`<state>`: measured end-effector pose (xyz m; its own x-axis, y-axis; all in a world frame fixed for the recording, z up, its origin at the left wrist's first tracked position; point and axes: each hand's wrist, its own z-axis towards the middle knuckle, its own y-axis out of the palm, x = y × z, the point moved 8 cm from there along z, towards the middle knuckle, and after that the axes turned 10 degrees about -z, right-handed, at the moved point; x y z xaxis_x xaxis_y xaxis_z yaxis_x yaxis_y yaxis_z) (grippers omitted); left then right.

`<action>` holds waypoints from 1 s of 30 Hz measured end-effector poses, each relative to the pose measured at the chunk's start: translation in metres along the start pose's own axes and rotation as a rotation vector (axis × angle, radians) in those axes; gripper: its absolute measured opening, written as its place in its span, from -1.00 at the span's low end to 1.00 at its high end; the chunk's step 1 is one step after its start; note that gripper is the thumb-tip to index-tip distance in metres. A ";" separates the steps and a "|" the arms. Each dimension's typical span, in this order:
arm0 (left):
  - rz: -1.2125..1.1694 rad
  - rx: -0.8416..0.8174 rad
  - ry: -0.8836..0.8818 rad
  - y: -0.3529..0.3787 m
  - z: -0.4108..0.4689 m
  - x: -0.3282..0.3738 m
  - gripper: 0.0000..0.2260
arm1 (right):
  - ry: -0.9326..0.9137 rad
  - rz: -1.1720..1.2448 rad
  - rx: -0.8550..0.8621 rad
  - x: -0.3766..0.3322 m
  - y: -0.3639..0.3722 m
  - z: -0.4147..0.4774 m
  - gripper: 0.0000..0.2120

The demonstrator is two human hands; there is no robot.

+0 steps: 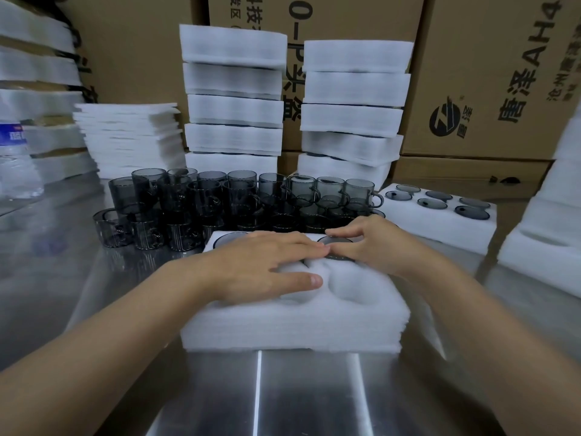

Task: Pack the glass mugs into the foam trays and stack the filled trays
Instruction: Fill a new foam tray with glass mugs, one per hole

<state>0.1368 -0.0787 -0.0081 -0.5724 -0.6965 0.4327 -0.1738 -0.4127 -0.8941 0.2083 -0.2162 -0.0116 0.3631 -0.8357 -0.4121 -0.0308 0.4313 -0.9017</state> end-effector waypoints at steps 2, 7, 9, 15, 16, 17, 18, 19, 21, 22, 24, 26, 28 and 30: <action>0.029 -0.008 0.006 0.001 0.001 0.000 -0.44 | 0.001 0.007 -0.003 0.000 0.000 0.000 -0.69; 0.071 -0.048 0.014 0.006 0.001 -0.002 -0.52 | 0.015 -0.004 -0.019 -0.001 -0.001 -0.003 -0.66; 0.069 -0.048 0.016 0.007 0.001 -0.004 -0.53 | 0.018 -0.048 -0.037 -0.004 0.000 -0.005 -0.61; 0.026 0.069 0.042 0.001 -0.001 -0.005 -0.47 | 0.059 -0.337 -0.077 -0.016 0.008 -0.010 -0.49; 0.020 0.121 0.036 -0.003 -0.003 -0.006 -0.46 | 0.073 -0.381 -0.075 -0.018 0.009 -0.011 -0.48; 0.047 0.195 0.025 -0.009 -0.006 -0.007 -0.44 | 0.081 -0.418 -0.074 -0.020 0.011 -0.013 -0.46; 0.106 0.288 0.005 -0.017 -0.009 -0.009 -0.41 | 0.087 -0.446 -0.078 -0.021 0.013 -0.014 -0.40; 0.171 0.385 -0.035 -0.026 -0.012 -0.013 -0.41 | 0.095 -0.464 -0.088 -0.022 0.016 -0.016 -0.33; 0.231 0.572 -0.157 -0.045 -0.020 -0.025 -0.53 | 0.109 -0.468 -0.103 -0.023 0.021 -0.018 -0.27; 0.234 0.657 -0.209 -0.053 -0.024 -0.031 -0.60 | 0.112 -0.463 -0.102 -0.023 0.022 -0.019 -0.27; 0.260 0.794 -0.274 -0.068 -0.033 -0.040 -0.67 | 0.117 -0.448 -0.096 -0.023 0.022 -0.019 -0.28; 0.296 0.868 -0.321 -0.081 -0.043 -0.052 -0.69 | 0.118 -0.440 -0.090 -0.024 0.021 -0.020 -0.28; 0.291 0.894 -0.366 -0.091 -0.052 -0.068 -0.68 | 0.111 -0.443 -0.083 -0.025 0.021 -0.021 -0.29; 0.294 0.872 -0.392 -0.098 -0.057 -0.083 -0.64 | 0.104 -0.447 -0.074 -0.026 0.021 -0.022 -0.30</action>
<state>0.1551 0.0528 0.0369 -0.1663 -0.9196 0.3559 0.6707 -0.3700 -0.6428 0.1783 -0.1931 -0.0228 0.2610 -0.9653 0.0116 0.0401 -0.0012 -0.9992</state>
